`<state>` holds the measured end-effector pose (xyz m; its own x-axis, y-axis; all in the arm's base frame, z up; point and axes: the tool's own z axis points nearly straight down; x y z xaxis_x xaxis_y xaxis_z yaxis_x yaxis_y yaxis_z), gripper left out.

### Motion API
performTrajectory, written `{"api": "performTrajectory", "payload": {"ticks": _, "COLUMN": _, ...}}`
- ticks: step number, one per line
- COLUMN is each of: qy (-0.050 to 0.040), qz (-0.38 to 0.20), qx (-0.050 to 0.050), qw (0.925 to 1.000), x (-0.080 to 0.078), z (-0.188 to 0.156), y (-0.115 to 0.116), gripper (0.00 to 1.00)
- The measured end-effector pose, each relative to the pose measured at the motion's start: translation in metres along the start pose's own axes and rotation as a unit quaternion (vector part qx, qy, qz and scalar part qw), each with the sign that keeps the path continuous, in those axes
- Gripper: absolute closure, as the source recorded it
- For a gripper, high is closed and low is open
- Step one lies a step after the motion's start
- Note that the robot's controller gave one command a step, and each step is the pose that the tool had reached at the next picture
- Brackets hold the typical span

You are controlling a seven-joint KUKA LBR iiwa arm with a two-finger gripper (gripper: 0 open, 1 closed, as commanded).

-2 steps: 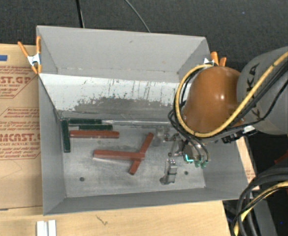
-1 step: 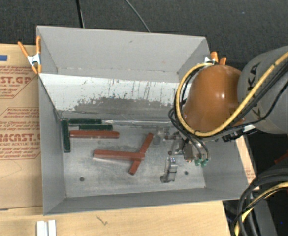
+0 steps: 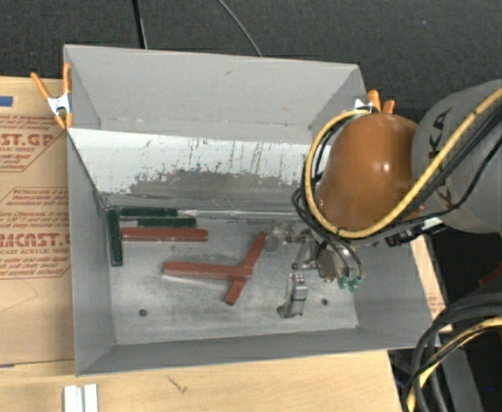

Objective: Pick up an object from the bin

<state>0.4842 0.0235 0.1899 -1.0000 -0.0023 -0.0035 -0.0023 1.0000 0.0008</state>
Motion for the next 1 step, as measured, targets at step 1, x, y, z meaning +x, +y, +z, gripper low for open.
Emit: {"api": "performTrajectory", "payload": {"ticks": 1, "qy": 0.0049, "qz": -0.076, "qx": -0.001, "qw": 0.9971, "x": -0.0181, "z": 0.0370, "y": -0.0161, "gripper": 0.00}}
